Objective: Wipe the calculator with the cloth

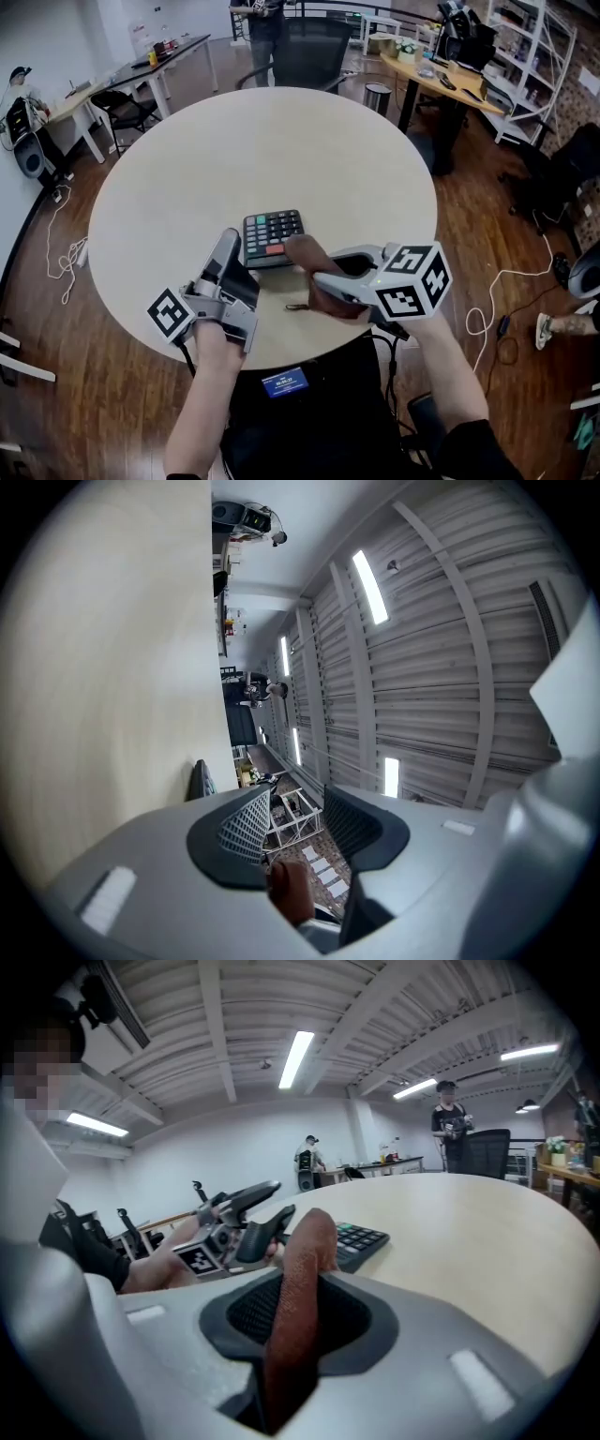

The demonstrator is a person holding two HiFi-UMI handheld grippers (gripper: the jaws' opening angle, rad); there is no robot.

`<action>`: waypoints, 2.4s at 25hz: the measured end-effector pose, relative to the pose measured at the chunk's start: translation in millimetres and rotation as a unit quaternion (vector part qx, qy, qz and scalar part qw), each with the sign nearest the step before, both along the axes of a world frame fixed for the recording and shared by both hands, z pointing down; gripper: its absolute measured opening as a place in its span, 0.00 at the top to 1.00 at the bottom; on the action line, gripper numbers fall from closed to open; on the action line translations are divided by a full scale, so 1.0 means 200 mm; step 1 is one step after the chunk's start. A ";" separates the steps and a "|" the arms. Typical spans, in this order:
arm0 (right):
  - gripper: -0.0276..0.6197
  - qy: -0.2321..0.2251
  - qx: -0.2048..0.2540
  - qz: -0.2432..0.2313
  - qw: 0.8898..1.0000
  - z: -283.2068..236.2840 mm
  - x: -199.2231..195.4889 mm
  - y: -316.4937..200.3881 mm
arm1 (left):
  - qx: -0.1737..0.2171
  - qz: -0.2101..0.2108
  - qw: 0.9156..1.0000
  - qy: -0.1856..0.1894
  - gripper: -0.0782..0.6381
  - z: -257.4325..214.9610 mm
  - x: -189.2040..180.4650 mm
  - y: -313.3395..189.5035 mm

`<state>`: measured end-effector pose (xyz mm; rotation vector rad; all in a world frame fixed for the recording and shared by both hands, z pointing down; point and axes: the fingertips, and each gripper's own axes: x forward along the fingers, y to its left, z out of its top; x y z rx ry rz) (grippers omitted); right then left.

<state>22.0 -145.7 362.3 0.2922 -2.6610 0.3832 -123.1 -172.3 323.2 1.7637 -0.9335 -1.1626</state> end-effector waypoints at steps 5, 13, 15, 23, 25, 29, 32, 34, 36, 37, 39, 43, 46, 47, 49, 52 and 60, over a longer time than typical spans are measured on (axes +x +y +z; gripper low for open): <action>0.80 -0.045 0.021 -0.052 0.997 -0.15 0.01 0.05 | 0.000 -0.001 1.000 0.017 0.66 -0.01 0.00 0.00; 0.80 0.187 0.182 0.090 0.961 0.04 -0.05 -0.90 | -0.020 -0.014 0.998 0.056 0.67 0.05 0.01 -0.04; 0.80 0.215 0.180 0.063 0.958 0.10 -0.15 -0.95 | -0.030 -0.025 0.997 0.072 0.68 0.06 -0.05 -0.09; 0.80 0.166 0.037 0.040 0.985 0.15 -0.19 -0.95 | -0.064 -0.081 0.988 0.117 0.67 0.08 -0.48 -0.56; 0.80 0.134 0.005 0.034 0.990 0.17 -0.18 -0.87 | -0.064 -0.089 0.988 0.105 0.68 0.09 -0.54 -0.66; 0.80 0.084 -0.020 0.031 0.996 0.18 -0.15 -0.77 | -0.070 -0.050 0.994 0.060 0.67 0.10 -0.50 -0.70; 0.80 0.062 -0.001 0.077 0.995 0.09 -0.11 -0.90 | -0.085 0.006 0.996 0.036 0.68 0.09 -0.42 -0.61; 0.80 0.058 0.021 0.113 0.992 0.07 -0.08 -0.99 | -0.083 0.017 0.996 0.039 0.68 0.11 -0.37 -0.50; 0.80 0.061 0.027 0.127 0.990 0.08 -0.08 -1.06 | -0.075 0.017 0.996 0.043 0.68 0.13 -0.30 -0.41; 0.80 0.068 0.025 0.127 0.989 0.10 -0.09 -1.08 | -0.071 0.014 0.996 0.045 0.68 0.13 -0.26 -0.38; 0.80 0.092 0.014 0.125 0.988 0.13 -0.16 -1.14 | -0.061 0.004 0.997 0.047 0.68 0.13 -0.20 -0.37; 0.80 0.135 -0.033 0.107 0.985 0.21 -0.28 -1.16 | -0.052 -0.010 0.997 0.051 0.68 0.12 -0.21 -0.37; 0.80 0.138 -0.063 0.082 0.985 0.22 -0.28 -1.09 | -0.046 -0.010 0.998 0.047 0.68 0.12 -0.21 -0.37; 0.80 0.137 -0.068 0.074 0.986 0.22 -0.27 -1.05 | -0.044 -0.011 0.998 0.044 0.68 0.11 -0.21 -0.37; 0.80 0.138 -0.073 0.058 0.986 0.22 -0.22 -0.98 | -0.041 -0.013 0.998 0.043 0.68 0.11 -0.21 -0.37; 0.80 0.154 -0.077 0.023 0.985 0.23 -0.14 -0.85 | -0.039 -0.014 0.998 0.043 0.68 0.10 -0.22 -0.37; 0.80 0.305 0.154 0.050 0.939 0.20 0.00 -1.07 | -0.036 -0.014 0.998 0.047 0.68 0.11 -0.22 -0.37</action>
